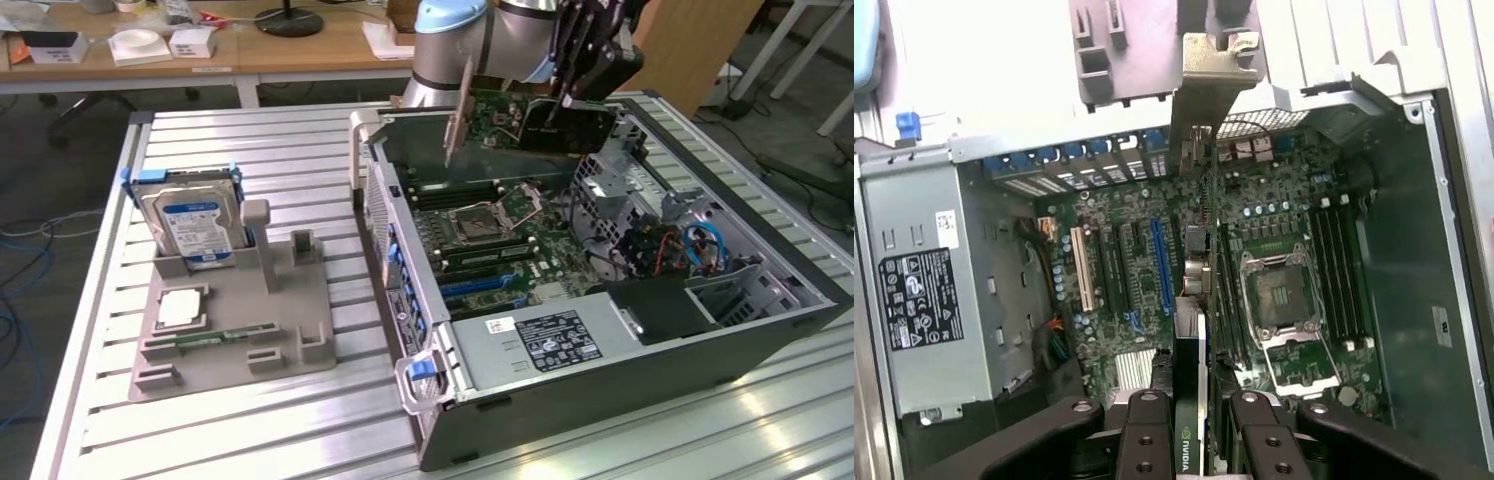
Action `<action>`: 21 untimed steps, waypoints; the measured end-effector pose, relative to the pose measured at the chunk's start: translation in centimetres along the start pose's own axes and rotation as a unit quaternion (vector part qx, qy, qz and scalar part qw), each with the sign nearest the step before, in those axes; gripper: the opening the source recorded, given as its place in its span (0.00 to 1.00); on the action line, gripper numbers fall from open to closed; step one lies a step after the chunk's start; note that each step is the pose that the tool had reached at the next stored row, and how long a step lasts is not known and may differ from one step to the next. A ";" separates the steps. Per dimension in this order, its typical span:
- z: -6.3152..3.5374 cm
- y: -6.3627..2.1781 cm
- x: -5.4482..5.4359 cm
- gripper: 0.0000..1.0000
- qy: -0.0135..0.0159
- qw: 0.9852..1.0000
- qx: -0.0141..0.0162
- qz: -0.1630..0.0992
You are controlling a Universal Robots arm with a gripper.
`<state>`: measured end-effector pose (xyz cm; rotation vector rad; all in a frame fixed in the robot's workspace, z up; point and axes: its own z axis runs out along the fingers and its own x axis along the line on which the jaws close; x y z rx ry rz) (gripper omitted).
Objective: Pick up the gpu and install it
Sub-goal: 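Insert the gpu into the slot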
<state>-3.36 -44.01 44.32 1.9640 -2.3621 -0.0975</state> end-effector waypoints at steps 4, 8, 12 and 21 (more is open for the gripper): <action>0.17 -0.01 0.0 0.27 0.002 1.000 0.001 -0.019; 0.40 -0.04 0.0 0.27 0.003 0.999 0.013 -0.050; 0.66 -0.07 0.0 0.27 0.003 0.998 0.021 -0.062; 2.23 -0.20 0.0 0.27 0.006 0.995 0.021 -0.102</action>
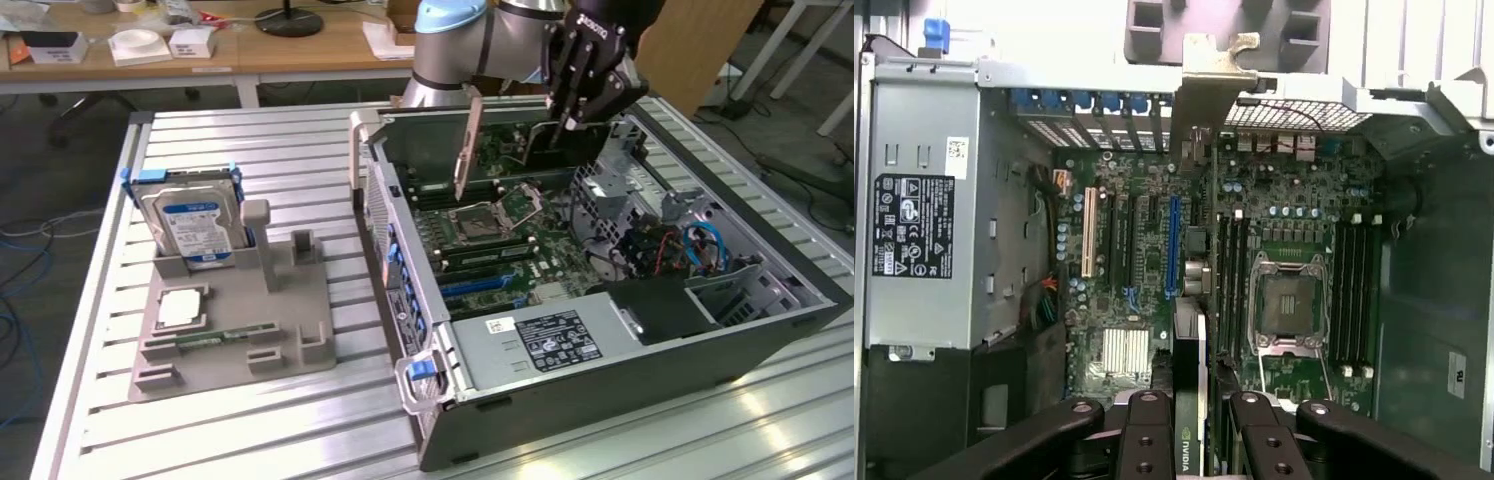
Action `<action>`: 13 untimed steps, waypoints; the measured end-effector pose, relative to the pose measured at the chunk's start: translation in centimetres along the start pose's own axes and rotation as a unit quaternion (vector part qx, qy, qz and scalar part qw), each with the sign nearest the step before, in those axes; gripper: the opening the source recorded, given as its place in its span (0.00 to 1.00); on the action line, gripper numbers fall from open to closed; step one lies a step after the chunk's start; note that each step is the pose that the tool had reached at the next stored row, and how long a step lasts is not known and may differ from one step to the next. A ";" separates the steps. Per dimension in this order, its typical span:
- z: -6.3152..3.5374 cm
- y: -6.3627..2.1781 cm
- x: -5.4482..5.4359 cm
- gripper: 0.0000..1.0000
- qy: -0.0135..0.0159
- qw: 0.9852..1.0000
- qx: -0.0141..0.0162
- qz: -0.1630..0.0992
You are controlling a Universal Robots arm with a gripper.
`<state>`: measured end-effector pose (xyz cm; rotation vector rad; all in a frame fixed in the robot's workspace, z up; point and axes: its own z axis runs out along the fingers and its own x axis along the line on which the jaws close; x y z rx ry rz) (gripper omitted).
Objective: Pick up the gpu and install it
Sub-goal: 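Insert the gpu into the slot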
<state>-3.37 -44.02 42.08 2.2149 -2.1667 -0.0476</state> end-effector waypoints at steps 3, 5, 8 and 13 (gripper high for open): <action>0.51 -0.02 0.0 0.27 -0.001 1.000 0.000 0.022; 0.83 -0.04 0.0 0.27 -0.002 0.999 0.000 0.039; 1.32 -0.07 0.0 0.27 -0.002 0.999 0.000 0.046; 2.24 -0.09 0.0 0.27 -0.002 0.999 0.000 0.046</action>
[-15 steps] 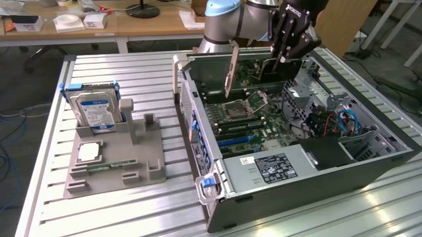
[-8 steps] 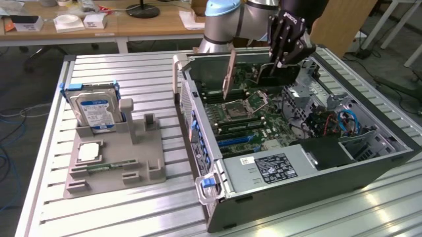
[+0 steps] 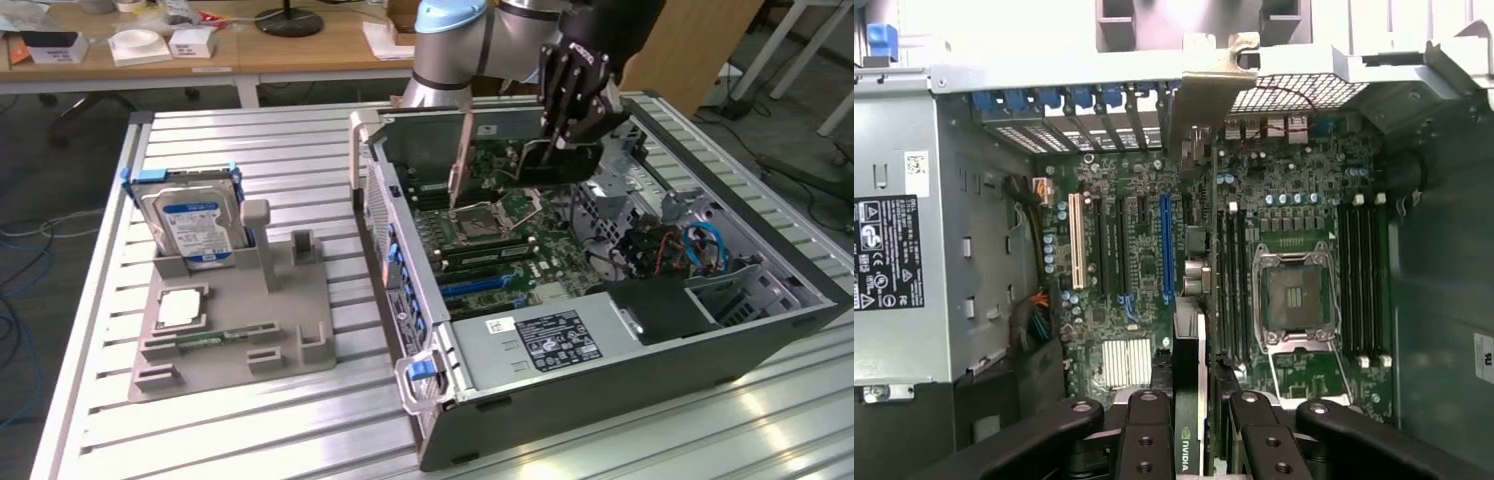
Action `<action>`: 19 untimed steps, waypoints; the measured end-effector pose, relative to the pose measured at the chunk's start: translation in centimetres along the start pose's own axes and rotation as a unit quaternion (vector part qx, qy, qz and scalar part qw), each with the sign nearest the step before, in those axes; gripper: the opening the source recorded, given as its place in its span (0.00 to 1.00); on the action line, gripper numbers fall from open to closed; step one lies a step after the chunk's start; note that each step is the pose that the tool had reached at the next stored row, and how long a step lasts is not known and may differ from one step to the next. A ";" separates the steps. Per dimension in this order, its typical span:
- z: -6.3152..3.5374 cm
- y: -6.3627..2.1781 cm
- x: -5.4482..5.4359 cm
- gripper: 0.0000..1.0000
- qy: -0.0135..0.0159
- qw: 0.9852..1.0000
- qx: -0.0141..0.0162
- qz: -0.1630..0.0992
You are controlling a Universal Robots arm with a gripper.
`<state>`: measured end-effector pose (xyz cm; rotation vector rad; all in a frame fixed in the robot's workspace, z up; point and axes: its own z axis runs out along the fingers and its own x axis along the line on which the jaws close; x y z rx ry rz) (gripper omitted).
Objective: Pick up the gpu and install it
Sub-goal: 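Insert the gpu into the slot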
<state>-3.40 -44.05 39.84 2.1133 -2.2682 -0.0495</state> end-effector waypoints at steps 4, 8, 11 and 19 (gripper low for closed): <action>0.72 -0.03 0.4 0.27 0.000 1.000 0.000 0.000; 1.45 -0.11 0.5 0.27 0.000 1.000 0.000 0.000; 1.99 -0.14 0.5 0.27 0.000 1.000 0.000 -0.002; 3.47 0.11 0.5 0.27 0.001 1.000 0.000 -0.011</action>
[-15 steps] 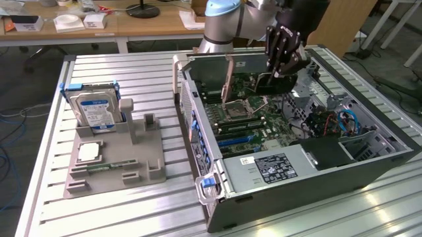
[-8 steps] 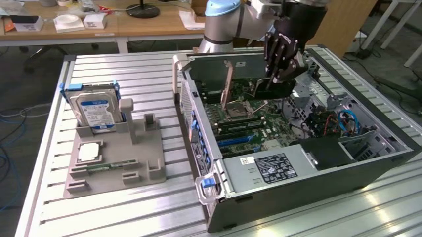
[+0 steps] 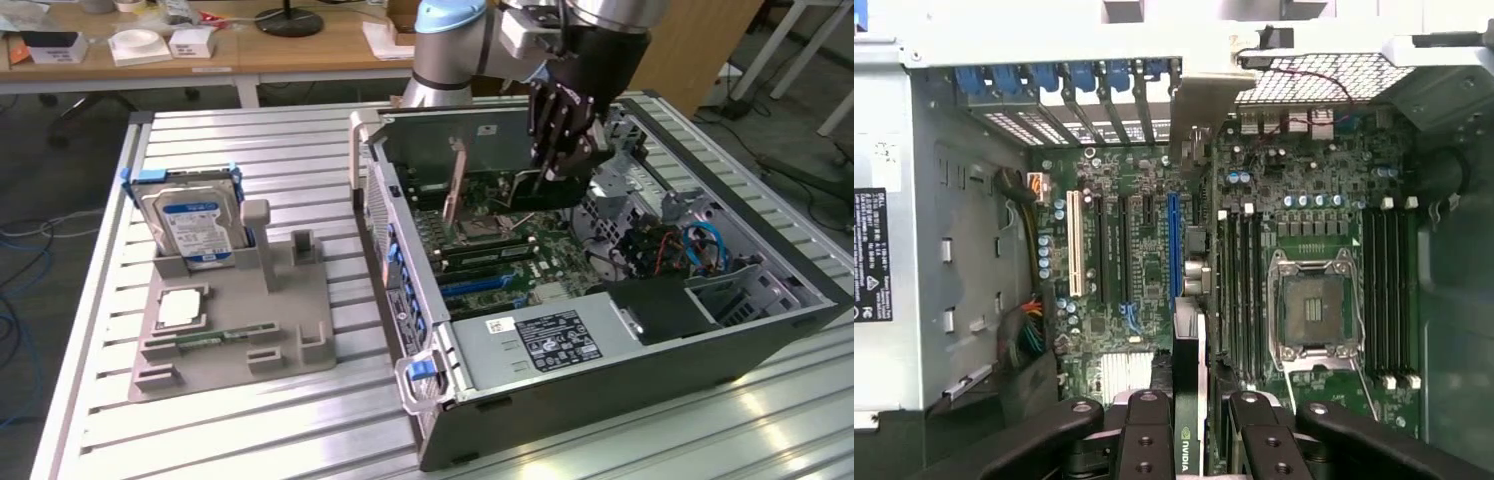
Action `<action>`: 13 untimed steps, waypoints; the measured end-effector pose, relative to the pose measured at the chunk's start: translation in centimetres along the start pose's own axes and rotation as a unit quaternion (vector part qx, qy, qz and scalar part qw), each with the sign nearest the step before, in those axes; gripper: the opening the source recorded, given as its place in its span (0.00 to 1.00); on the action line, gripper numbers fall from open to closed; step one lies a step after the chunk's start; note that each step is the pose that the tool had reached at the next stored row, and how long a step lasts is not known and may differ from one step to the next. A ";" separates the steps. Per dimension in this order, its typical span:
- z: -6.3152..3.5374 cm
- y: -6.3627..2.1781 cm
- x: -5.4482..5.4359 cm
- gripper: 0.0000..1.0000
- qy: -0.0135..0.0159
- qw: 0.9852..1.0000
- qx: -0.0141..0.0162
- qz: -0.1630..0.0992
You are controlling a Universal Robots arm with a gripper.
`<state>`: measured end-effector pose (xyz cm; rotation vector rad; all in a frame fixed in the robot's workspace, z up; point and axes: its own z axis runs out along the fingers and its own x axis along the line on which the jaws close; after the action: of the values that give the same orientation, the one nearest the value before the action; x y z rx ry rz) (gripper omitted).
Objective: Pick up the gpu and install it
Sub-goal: 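Insert the gpu into the slot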
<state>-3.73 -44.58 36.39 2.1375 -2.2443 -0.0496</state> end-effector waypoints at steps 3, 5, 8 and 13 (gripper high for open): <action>0.57 0.45 0.0 0.27 0.000 1.000 0.000 -0.006; 0.94 0.77 0.0 0.27 0.000 1.000 0.000 -0.009; 1.34 0.78 0.0 0.27 0.000 1.000 0.002 -0.010; 2.07 0.75 0.0 0.27 -0.001 1.000 0.004 -0.011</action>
<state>-4.59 -44.57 34.36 2.1668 -2.2262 -0.0417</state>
